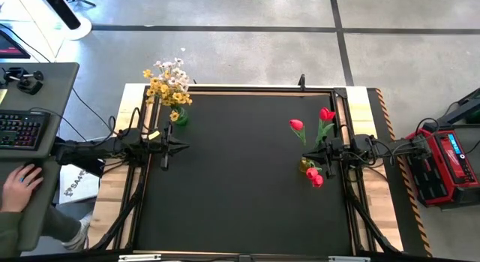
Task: Sort flowers into vase by color
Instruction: Return to Home Position
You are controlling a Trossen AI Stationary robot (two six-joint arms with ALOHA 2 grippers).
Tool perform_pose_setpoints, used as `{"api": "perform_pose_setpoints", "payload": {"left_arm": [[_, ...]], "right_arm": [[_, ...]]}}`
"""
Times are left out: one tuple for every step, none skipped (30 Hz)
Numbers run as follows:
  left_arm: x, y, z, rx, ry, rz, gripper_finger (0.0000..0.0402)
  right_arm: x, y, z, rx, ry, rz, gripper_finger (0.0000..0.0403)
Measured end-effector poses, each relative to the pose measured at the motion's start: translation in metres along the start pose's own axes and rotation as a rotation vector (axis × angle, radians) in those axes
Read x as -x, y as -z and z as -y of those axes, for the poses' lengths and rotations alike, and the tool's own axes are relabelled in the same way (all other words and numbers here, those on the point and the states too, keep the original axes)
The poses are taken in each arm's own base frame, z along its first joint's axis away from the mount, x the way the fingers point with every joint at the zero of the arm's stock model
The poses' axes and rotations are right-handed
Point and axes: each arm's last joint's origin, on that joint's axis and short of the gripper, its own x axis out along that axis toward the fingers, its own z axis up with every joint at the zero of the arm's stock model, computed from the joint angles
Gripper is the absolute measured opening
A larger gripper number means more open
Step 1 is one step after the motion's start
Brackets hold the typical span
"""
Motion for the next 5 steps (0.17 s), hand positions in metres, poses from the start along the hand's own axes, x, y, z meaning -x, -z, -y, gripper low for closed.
{"api": "perform_pose_setpoints", "payload": {"left_arm": [[0.0,0.0,0.0,0.0,0.0,0.0,0.0],[0.0,0.0,0.0,0.001,0.0,0.0,0.0],[0.0,0.0,0.0,0.001,0.0,0.0,0.0],[0.0,0.0,0.0,0.0,0.0,0.0,0.0],[0.0,0.0,0.0,0.0,0.0,0.0,0.0]], "right_arm": [[0.0,0.0,0.0,0.0,0.0,0.0,0.0],[0.0,0.0,0.0,0.0,0.0,0.0,0.0],[0.0,0.0,0.0,0.0,0.0,0.0,0.0],[0.0,0.0,0.0,0.0,0.0,0.0,0.0],[0.0,0.0,0.0,0.0,0.0,0.0,0.0]]}}
